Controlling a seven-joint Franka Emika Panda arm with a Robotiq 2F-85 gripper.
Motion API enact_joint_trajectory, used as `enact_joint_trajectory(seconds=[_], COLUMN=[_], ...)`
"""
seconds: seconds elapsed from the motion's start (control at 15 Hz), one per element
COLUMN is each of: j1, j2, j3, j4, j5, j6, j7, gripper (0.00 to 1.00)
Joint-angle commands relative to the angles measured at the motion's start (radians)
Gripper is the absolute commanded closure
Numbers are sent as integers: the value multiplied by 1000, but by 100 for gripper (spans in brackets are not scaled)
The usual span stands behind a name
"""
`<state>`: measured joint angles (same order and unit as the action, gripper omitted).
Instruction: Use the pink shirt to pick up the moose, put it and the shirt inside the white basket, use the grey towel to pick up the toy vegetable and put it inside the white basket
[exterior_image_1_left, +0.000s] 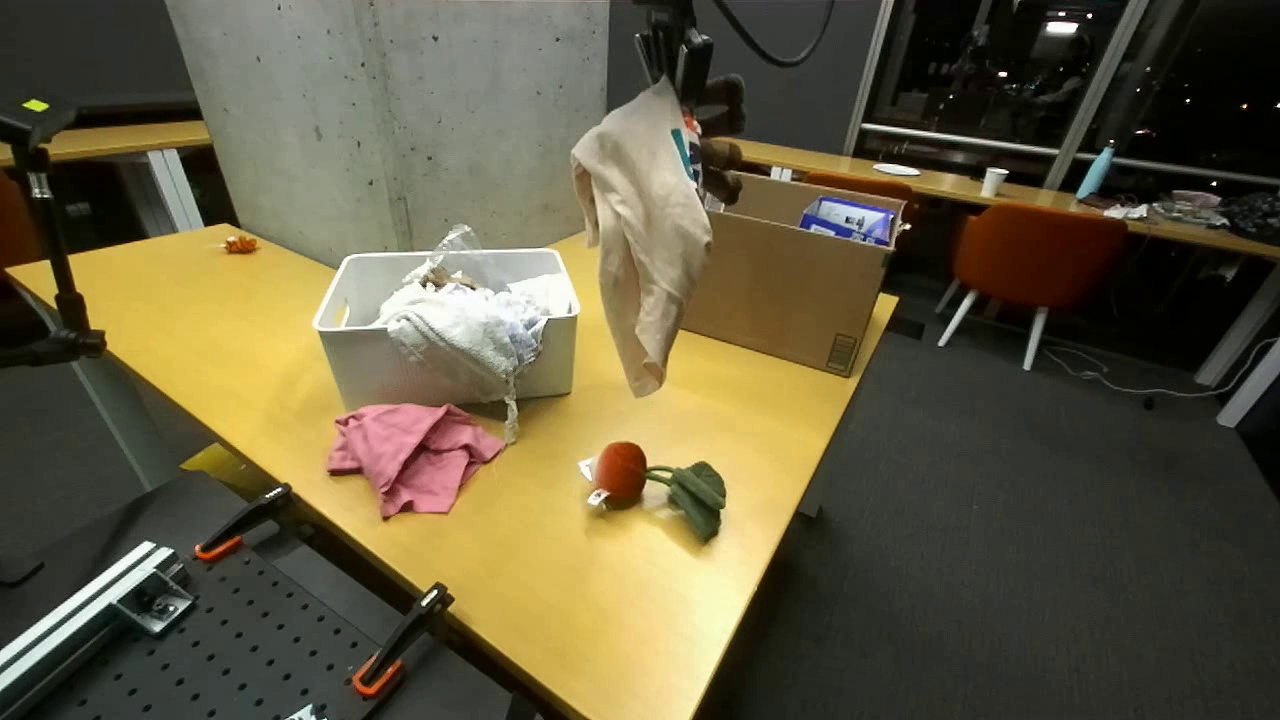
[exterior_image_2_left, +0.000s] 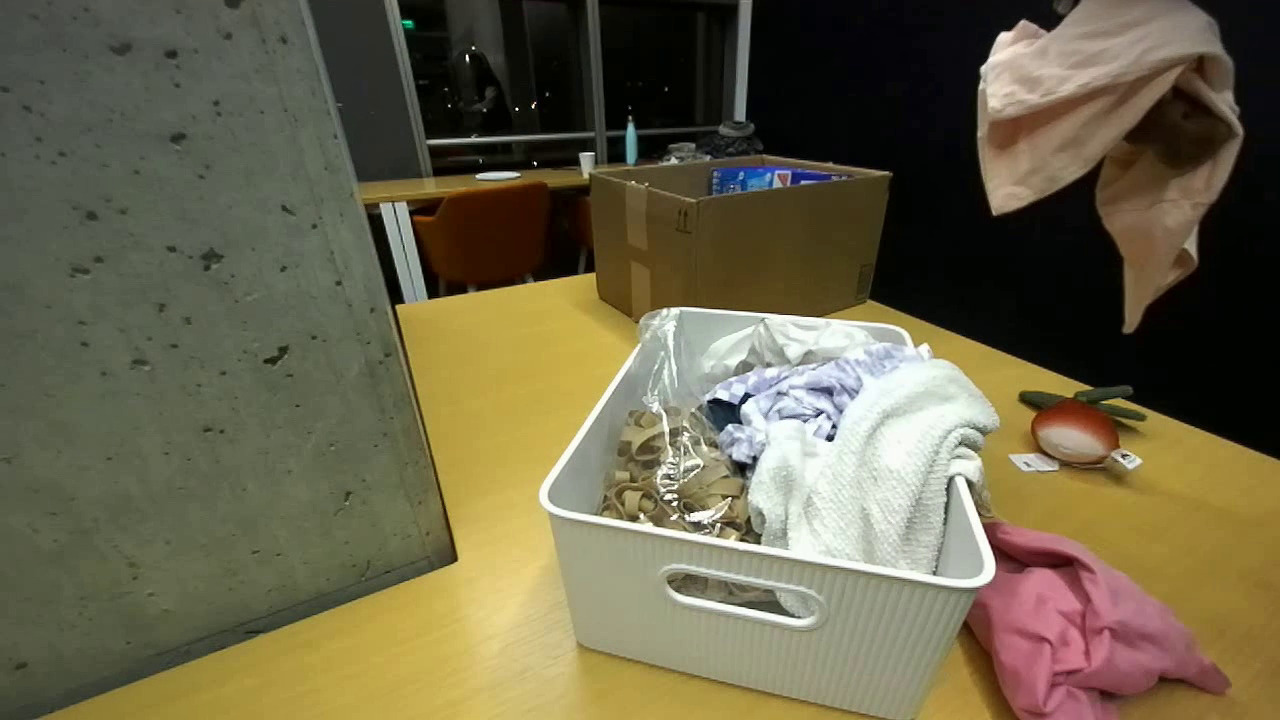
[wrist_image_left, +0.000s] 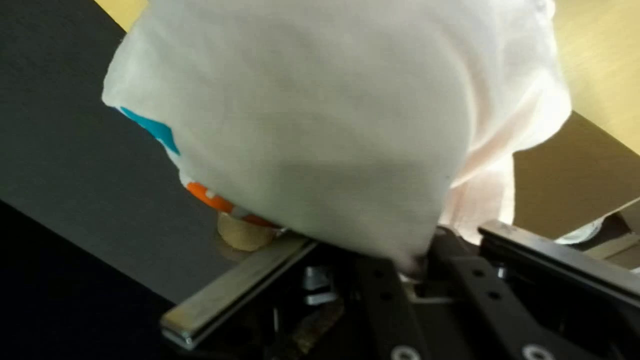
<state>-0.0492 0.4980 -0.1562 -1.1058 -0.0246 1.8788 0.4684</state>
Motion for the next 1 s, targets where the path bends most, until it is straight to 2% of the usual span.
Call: enact_joint_trajectory(seconds=[0.0, 0.27, 0.6, 0.93], j1=[51, 121, 238, 339], j2=[139, 249, 353, 429], j3=[2, 37, 86, 106], j4=[244, 406, 539, 560], j5=[-63, -87, -97, -84], j6=[-52, -91, -144, -147], j7=[60, -4, -99, -196], gripper=[96, 96, 96, 96])
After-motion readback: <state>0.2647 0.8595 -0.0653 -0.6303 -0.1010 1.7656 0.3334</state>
